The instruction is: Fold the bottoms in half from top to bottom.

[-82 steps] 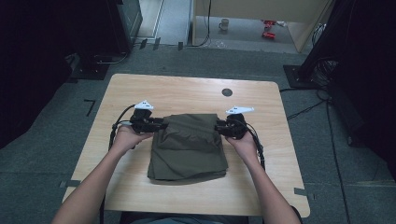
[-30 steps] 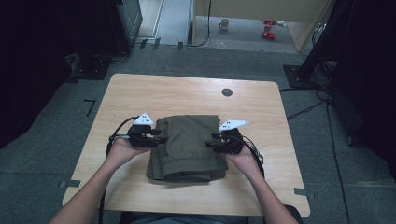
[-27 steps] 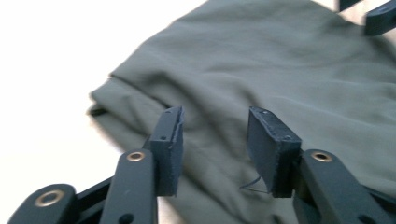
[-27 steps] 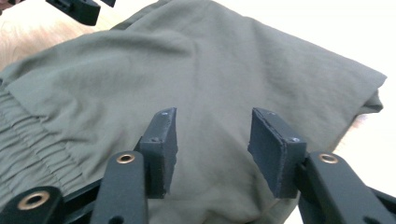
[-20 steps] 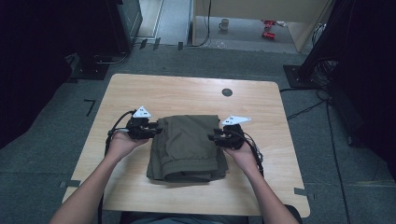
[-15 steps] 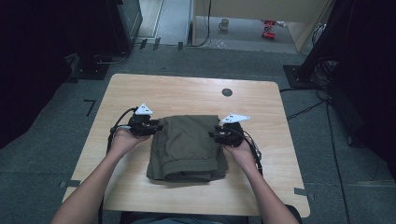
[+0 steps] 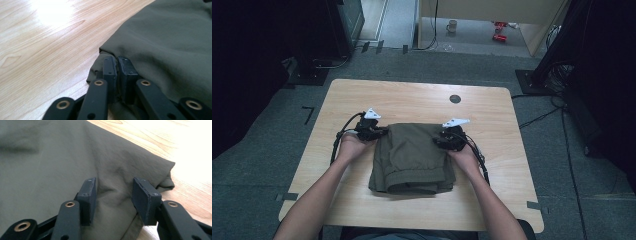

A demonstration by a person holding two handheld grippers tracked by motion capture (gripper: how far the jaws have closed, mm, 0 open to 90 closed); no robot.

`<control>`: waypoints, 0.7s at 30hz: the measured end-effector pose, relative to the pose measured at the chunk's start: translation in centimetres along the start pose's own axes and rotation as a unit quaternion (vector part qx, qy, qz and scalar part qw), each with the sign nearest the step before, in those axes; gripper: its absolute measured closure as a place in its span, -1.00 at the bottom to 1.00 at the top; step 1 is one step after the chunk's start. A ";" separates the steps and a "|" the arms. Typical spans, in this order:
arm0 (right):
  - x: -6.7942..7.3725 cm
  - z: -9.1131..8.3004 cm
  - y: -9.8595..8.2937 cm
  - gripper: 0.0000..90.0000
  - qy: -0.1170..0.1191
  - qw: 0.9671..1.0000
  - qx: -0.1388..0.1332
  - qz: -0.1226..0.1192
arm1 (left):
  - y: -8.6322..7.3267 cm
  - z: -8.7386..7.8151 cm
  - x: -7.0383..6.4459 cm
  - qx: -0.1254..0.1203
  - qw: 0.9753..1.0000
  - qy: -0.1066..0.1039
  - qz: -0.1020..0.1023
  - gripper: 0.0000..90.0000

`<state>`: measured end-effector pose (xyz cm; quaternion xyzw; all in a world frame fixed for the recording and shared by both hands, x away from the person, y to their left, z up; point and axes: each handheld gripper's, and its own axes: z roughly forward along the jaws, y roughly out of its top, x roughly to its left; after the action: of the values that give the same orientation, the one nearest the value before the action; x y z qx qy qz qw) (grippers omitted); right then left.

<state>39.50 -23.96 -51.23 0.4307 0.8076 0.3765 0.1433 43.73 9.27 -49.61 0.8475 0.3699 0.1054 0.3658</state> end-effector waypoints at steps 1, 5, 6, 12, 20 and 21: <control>0.1 0.0 0.0 0.26 -0.004 1.000 0.001 -0.004 | 0.0 -0.2 0.2 0.000 1.000 -0.001 -0.004 0.94; 0.6 0.0 -0.2 0.32 -0.023 0.999 0.003 -0.036 | 0.1 -0.9 0.8 -0.006 1.000 -0.010 -0.015 0.94; 0.6 0.0 -0.2 0.32 -0.023 0.999 0.003 -0.036 | 0.1 -1.2 1.0 -0.008 1.000 -0.011 -0.017 0.94; 0.5 0.1 -0.3 0.34 -0.021 0.999 -0.001 -0.038 | -0.5 -1.4 2.1 -0.006 1.000 -0.001 -0.031 0.86; -0.6 0.1 -0.3 0.21 -0.035 0.999 -0.008 -0.007 | -0.7 -1.3 2.8 -0.008 0.999 0.014 -0.035 0.45; -0.6 0.1 -0.3 0.21 -0.040 0.999 -0.008 -0.006 | -0.7 -1.4 2.9 -0.007 0.999 0.012 -0.045 0.43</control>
<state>39.69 -24.53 -51.56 0.4397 0.8007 0.3646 0.1807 44.78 12.41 -49.38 0.8262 0.4111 0.1013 0.3716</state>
